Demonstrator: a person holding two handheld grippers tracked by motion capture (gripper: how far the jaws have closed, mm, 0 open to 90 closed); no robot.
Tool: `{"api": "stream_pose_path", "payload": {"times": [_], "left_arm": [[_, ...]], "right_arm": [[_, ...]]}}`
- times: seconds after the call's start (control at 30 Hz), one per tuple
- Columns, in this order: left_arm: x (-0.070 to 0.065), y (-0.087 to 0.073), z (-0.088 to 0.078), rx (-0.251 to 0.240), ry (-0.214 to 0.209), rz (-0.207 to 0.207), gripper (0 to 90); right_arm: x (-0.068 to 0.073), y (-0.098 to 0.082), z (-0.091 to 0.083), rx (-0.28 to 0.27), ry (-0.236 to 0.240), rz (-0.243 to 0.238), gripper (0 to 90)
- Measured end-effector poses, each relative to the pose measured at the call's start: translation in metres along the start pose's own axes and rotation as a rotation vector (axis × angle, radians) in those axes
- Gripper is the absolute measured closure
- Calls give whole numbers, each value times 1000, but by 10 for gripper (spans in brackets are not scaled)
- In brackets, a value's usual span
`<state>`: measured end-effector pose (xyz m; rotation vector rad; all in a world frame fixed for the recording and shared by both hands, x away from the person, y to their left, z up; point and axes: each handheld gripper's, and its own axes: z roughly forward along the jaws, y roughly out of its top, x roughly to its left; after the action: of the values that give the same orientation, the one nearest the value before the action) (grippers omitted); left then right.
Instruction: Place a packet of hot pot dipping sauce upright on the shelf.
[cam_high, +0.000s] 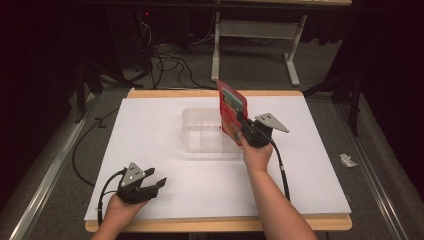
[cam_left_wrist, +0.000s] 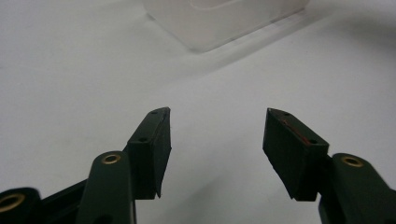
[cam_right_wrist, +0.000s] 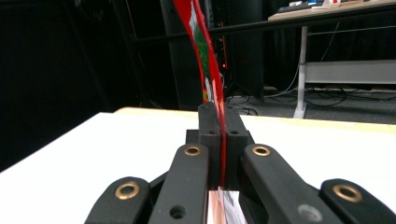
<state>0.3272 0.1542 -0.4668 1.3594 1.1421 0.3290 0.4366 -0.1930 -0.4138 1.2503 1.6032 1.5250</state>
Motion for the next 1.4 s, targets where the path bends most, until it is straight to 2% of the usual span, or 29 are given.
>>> {"api": "stream_pose_path", "payload": {"times": [0.13,0.17,0.37,0.93,1.4], "left_arm": [[1,-1,0,4,1,1,424],[1,-1,0,7,1,0,424],[1,-1,0,10,0,-1,424],[1,-2,0,25,0,7,424],[1,-3,-1,25,4,12,423]], "right_arm": [[-1,1,-2,34,4,-19,900],[-1,1,-4,56,0,-50,900],[2,0,-7,101,-6,-110,900],[0,-17,-10,156,-14,-110,900],[-2,-19,-11,164,-13,-102,900]]}}
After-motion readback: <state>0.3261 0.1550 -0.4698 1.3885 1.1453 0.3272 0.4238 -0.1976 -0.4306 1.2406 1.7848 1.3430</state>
